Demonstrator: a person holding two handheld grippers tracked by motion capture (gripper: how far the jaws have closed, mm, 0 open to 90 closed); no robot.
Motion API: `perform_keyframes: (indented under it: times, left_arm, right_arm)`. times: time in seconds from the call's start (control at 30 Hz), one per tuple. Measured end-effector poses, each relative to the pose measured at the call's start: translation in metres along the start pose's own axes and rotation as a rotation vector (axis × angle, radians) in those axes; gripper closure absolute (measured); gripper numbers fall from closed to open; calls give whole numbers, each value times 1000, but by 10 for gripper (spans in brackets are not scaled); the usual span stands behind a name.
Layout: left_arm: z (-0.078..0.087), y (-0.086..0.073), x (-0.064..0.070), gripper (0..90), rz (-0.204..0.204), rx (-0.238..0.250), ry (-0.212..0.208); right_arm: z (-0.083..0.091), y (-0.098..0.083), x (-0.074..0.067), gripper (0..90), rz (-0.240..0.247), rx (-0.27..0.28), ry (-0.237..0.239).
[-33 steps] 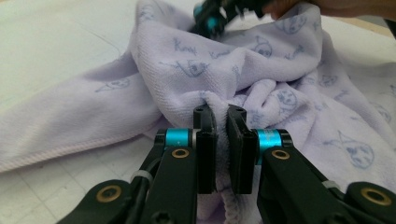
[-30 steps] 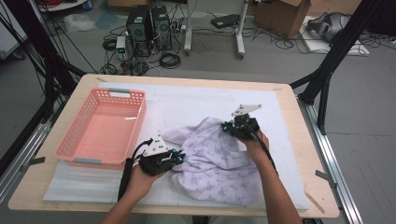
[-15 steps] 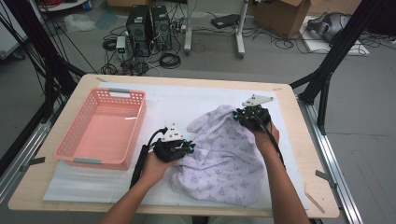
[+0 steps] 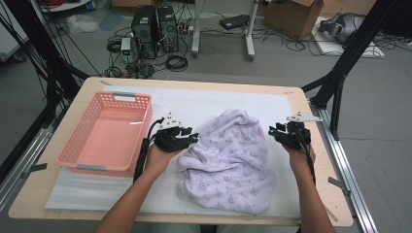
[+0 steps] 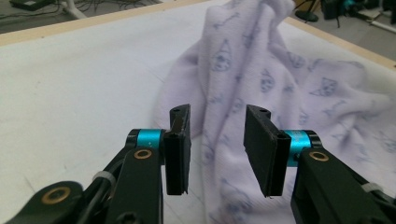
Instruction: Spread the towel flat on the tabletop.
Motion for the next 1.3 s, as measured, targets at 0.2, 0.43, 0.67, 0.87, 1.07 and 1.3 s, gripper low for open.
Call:
perform_keyframes:
  times: [0.2,0.43,0.67,0.87,1.07,1.3]
  left_arm:
    - [-13,-1,-13,628,29,-3,32]
    - [-19,-8,-19,608,47,-17,35]
    - [-19,-11,-26,601,75,-20,59]
    - [-21,-3,-19,697,53,-28,10]
    - [-30,2,-15,720,46,-40,0]
    - [-57,1,-7,789,31,-117,-38]
  right_arm:
    - [-19,-30,-9,480,7,-112,5]
    - [-38,-38,-26,737,-16,-141,84]
    - [-18,-25,-2,844,3,-68,-71]
    - [4,-25,22,732,-118,4,-175]
    - [15,-29,17,641,-97,42,-142]
    - [37,-37,16,639,-91,74,-116]
Point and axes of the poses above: each handheld gripper's, and its own axes: z roughly backward along the jaws, y roughly out of its top, x roughly to its right, the point moved 4 cm from there along -z, roughly forward along the jaws, and after that the axes turned 14 degrees about x, right-handed, at the moved point
